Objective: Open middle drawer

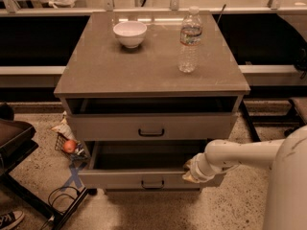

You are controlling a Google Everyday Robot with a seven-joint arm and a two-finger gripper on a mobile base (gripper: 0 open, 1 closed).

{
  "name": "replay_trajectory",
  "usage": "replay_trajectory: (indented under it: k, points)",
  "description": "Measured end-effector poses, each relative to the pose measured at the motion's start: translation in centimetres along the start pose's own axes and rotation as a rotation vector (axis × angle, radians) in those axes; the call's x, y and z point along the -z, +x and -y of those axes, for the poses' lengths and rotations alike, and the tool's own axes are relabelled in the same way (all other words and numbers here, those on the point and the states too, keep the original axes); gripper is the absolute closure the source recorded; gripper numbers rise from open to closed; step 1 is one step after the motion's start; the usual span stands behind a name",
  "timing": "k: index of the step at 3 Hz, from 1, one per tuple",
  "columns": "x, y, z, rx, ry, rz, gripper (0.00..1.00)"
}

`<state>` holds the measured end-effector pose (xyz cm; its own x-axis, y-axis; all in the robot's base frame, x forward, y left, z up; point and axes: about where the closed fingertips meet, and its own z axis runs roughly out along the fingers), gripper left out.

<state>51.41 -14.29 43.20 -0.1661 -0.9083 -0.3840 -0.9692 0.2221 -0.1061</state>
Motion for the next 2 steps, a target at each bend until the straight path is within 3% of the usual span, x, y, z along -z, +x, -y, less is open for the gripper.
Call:
replay_trajectory:
  k: [2]
  points:
    - [0.01,-0.07,-0.11,-0.003,-0.011,0.0,1.0]
